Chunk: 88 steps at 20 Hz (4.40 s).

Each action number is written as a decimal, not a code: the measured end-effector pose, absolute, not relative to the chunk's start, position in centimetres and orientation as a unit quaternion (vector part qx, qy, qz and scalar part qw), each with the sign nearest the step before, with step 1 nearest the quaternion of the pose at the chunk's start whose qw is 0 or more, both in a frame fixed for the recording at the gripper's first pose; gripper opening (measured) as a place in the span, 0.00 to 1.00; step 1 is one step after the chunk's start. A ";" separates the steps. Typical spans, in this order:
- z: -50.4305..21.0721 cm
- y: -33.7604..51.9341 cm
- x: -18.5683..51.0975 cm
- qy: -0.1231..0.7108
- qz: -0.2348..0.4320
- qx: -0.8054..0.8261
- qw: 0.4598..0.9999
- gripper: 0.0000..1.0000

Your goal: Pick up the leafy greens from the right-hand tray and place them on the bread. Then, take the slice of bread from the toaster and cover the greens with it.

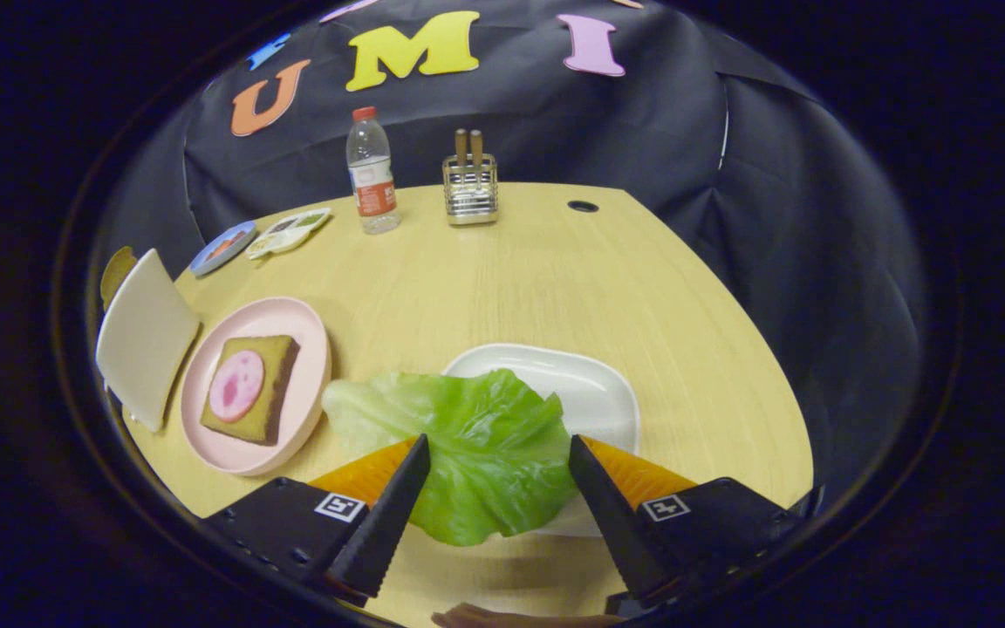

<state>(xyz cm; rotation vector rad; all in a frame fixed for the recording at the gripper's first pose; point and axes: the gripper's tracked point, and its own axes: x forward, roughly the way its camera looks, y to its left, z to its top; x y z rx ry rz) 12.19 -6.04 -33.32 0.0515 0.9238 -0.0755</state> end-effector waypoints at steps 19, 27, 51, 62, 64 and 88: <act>-25.4 -2.1 12.7 0.376 -0.001 0.033 0.926 0.00; -19.2 9.0 13.1 0.336 0.070 0.033 0.939 0.00; -27.3 13.5 15.0 0.386 0.061 -0.026 0.920 0.98; -11.9 24.5 13.0 0.290 0.125 0.001 0.949 0.96; -10.6 28.0 13.3 0.283 0.142 -0.009 0.948 0.96; -14.2 39.9 16.1 0.449 0.100 0.011 0.888 0.06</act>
